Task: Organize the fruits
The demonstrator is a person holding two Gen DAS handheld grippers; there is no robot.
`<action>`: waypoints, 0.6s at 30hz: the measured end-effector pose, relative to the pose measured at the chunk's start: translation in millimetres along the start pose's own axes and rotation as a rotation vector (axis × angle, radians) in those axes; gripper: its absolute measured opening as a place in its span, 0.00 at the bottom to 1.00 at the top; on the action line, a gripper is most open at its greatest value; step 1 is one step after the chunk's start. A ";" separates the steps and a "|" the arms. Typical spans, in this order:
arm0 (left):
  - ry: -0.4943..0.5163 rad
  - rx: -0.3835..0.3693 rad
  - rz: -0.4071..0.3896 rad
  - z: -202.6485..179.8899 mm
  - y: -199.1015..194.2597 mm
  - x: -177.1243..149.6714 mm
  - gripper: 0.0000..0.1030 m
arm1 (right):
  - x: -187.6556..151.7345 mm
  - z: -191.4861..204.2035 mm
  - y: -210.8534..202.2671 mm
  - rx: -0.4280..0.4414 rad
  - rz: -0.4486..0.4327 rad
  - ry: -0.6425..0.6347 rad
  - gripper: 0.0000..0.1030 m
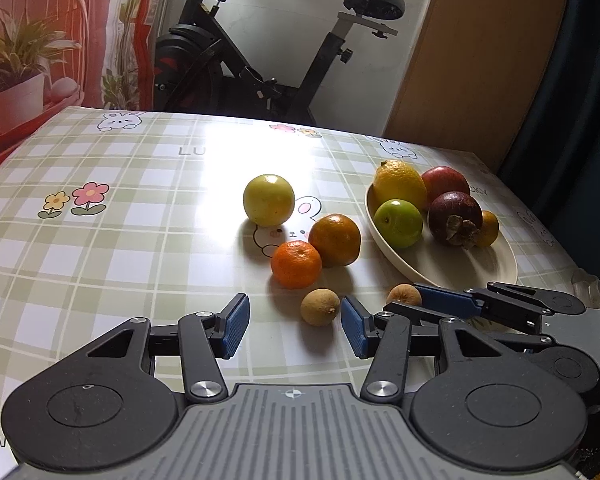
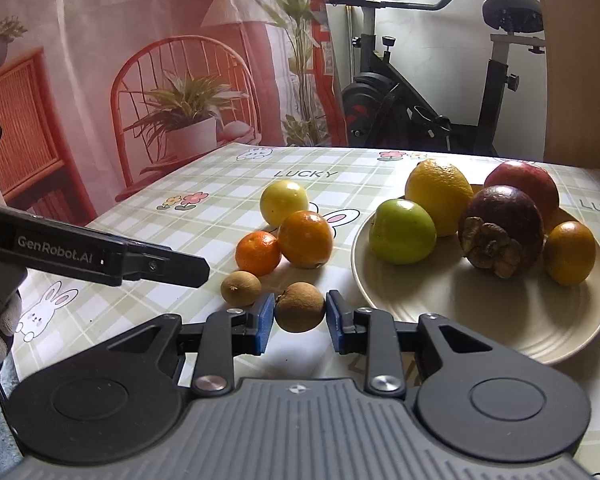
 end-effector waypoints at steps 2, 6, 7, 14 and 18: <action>0.007 -0.007 0.004 -2.9 4.1 1.6 0.52 | 0.0 2.7 -0.1 0.006 0.001 -0.015 0.30; 0.027 -0.017 -0.002 -7.9 10.2 4.9 0.52 | 0.1 5.2 -0.6 0.003 -0.007 -0.018 0.30; 0.035 -0.018 -0.003 -9.1 11.4 5.3 0.52 | 0.1 3.3 -1.3 -0.003 -0.012 -0.006 0.30; 0.087 -0.040 0.013 -19.0 21.4 3.6 0.48 | 0.1 -3.9 -5.0 -0.025 -0.028 0.030 0.30; 0.094 -0.049 0.025 -21.7 28.2 3.0 0.42 | 0.5 -5.4 -4.7 -0.025 -0.022 0.034 0.30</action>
Point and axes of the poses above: each gripper's, at about its wrist camera, not at the fingertips, and y roughly the way its jaws point, z to its left, x to its top, the point moved 4 cm from there along y, roughly the way its jaws point, and after that the axes turned 8 degrees about x, right-handed, at the moved point
